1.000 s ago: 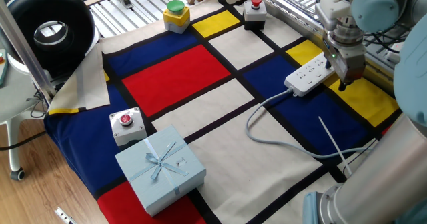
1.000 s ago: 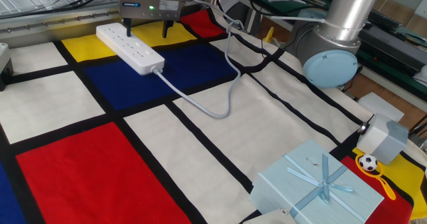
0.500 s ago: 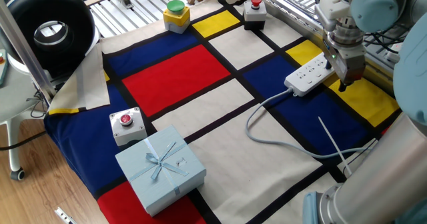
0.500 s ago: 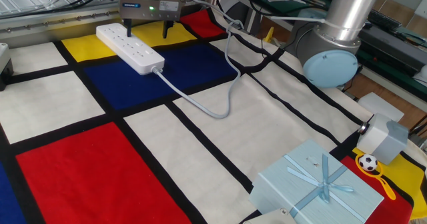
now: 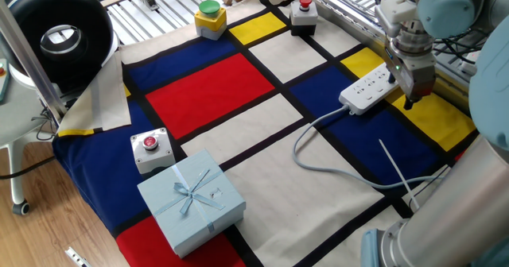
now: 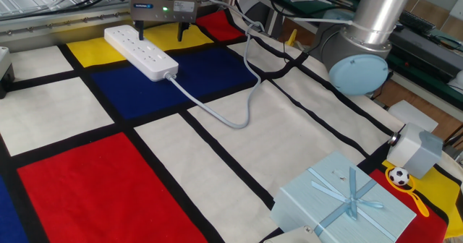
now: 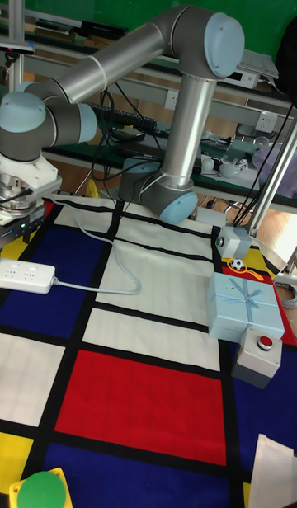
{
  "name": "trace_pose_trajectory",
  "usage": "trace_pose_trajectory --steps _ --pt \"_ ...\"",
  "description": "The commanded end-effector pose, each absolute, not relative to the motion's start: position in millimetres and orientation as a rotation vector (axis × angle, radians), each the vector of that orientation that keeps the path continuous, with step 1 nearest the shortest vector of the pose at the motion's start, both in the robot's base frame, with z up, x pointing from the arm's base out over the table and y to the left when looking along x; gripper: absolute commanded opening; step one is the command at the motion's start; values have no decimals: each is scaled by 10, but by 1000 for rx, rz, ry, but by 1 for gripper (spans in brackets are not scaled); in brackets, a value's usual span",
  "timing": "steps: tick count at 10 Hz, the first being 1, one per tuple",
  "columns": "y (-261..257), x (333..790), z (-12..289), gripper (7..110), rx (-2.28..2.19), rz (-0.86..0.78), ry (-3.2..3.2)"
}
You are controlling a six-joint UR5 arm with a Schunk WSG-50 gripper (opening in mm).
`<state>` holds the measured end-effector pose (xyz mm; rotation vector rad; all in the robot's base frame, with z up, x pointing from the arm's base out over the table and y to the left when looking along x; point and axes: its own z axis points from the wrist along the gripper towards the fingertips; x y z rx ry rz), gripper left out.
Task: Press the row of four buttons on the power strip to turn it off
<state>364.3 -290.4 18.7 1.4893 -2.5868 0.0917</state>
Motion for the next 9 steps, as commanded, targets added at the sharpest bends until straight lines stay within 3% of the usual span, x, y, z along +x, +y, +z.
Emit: trace_pose_trajectory --steps 1,2,9 --pt "-2859 3688 287 44 1449 119 -2611" --pt "-2867 3719 291 22 1454 126 -2613" --pt "-3180 3869 273 22 1452 203 -2619"
